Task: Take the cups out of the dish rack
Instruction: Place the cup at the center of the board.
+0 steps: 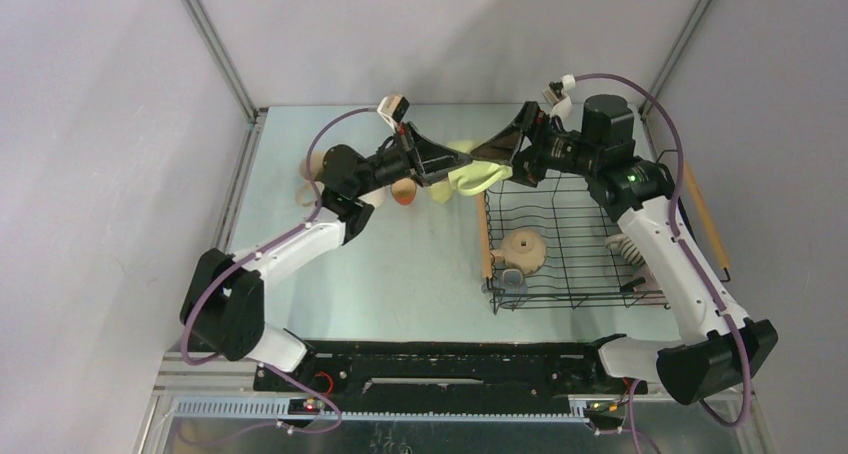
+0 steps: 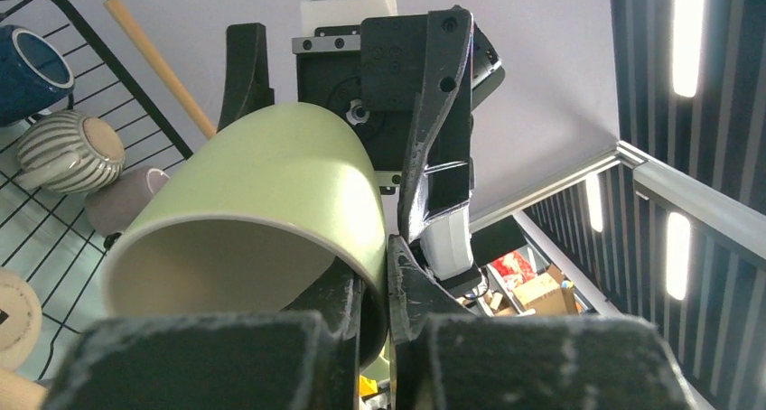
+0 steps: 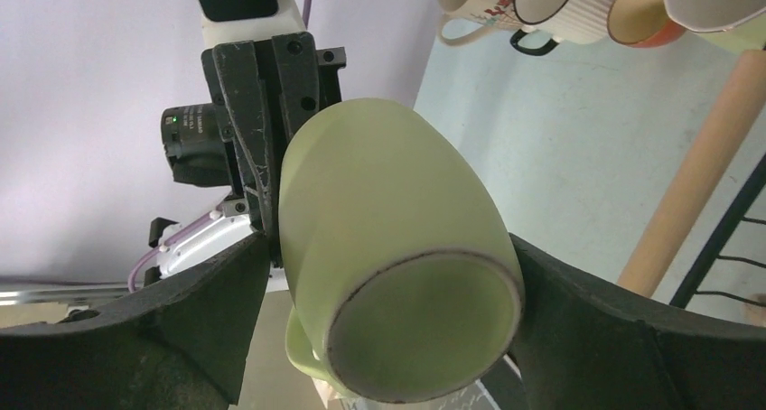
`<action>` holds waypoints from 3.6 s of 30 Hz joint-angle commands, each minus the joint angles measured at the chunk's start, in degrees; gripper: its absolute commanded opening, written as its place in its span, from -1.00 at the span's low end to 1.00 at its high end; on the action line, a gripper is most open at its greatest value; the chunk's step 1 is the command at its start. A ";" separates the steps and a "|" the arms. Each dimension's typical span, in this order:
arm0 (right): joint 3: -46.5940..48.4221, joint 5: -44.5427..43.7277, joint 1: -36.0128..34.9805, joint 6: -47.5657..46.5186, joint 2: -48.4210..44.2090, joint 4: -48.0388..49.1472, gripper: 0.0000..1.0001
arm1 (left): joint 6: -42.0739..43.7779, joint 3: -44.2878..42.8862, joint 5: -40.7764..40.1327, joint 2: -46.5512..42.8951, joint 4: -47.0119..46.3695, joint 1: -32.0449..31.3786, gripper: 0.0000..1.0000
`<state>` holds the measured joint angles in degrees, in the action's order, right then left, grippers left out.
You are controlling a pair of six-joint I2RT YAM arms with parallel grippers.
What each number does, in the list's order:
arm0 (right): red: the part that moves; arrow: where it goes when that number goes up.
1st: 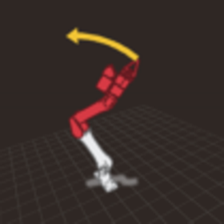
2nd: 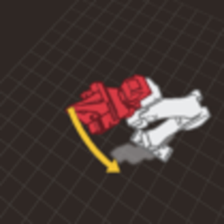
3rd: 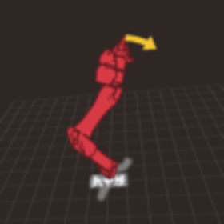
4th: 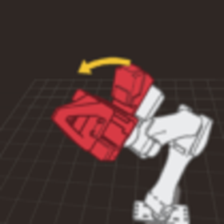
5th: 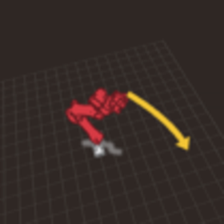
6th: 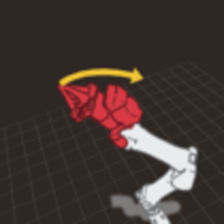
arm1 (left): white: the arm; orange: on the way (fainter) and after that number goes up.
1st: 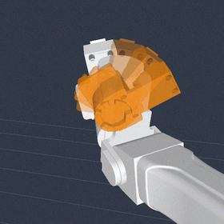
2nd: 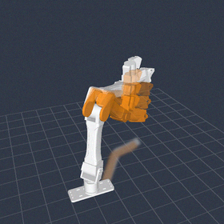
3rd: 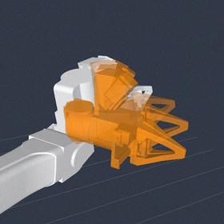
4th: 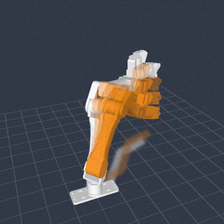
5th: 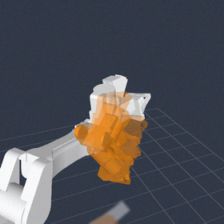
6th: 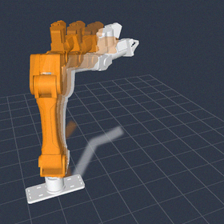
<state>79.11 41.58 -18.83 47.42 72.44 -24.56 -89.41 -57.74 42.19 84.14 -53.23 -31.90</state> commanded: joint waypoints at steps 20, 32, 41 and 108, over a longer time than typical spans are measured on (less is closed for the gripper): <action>-0.61 -8.87 -0.60 -6.14 -8.16 -6.04 0.99 | 24.39 -1.62 -6.31 -14.75 28.02 3.71 -1.00; -0.60 -13.41 -0.64 -8.80 -9.76 -9.55 0.99 | 46.00 -4.88 -12.22 -23.70 60.93 7.00 -1.00; -0.61 -17.95 -0.69 -12.41 -9.89 -13.37 0.99 | 61.53 -6.17 -25.43 -28.64 84.84 9.96 -1.00; -6.67 -22.86 -1.32 -17.53 -12.15 -14.40 0.99 | 70.60 -13.61 -47.33 8.94 90.95 25.13 -0.60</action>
<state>72.40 19.53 -19.66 31.05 61.58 -40.03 -18.48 -67.11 -3.55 92.97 40.12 -7.42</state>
